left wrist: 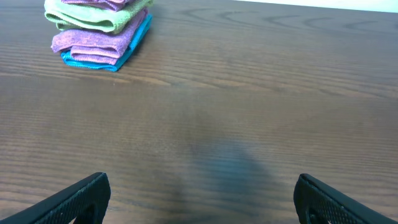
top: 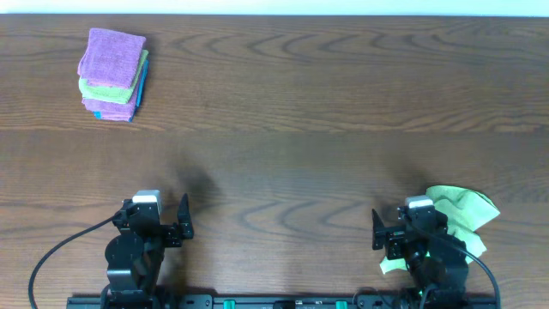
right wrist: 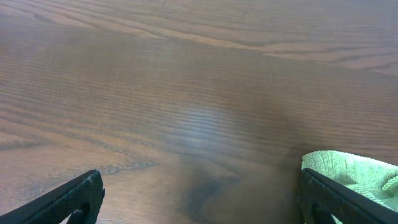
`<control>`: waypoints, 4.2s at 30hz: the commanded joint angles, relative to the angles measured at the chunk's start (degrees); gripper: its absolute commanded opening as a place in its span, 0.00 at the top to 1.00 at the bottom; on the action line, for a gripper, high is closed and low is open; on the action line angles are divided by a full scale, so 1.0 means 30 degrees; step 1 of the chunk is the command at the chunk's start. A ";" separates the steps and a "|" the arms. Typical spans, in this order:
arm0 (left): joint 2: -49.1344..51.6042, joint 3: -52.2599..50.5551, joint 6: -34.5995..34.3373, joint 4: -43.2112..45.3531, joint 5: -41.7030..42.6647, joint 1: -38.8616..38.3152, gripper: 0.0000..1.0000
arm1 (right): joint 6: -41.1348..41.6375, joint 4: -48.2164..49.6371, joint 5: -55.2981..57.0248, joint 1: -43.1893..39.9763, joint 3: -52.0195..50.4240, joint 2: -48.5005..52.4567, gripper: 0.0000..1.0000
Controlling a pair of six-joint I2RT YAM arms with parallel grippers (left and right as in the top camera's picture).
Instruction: Fold the cloth
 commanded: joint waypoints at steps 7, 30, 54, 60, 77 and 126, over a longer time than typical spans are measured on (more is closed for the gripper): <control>-0.0109 -0.0335 -0.0124 -0.0022 -0.0350 0.0051 0.05 | -0.0255 0.0000 0.0182 -0.0189 -0.0182 -0.0211 0.01; -0.0109 -0.0335 -0.0124 -0.0022 -0.0350 0.0051 0.05 | -0.0255 0.0000 0.0182 -0.0189 -0.0182 -0.0211 0.01; -0.0109 -0.0335 -0.0124 -0.0022 -0.0350 0.0051 0.05 | 1.4054 0.2040 -0.1479 -0.0189 -0.0182 -0.0211 0.01; -0.0109 -0.0335 -0.0124 -0.0022 -0.0350 0.0051 0.05 | 1.6895 0.3745 -0.1610 -0.0189 -0.0189 -0.0211 0.01; -0.0109 -0.0335 -0.0124 -0.0022 -0.0350 0.0051 0.04 | 1.2407 0.3891 -0.1020 -0.0226 0.4517 1.1329 0.01; -0.0109 -0.0335 -0.0124 -0.0015 -0.0350 0.0051 0.05 | 1.0593 -0.6360 0.2069 -0.7606 1.2320 2.7875 0.99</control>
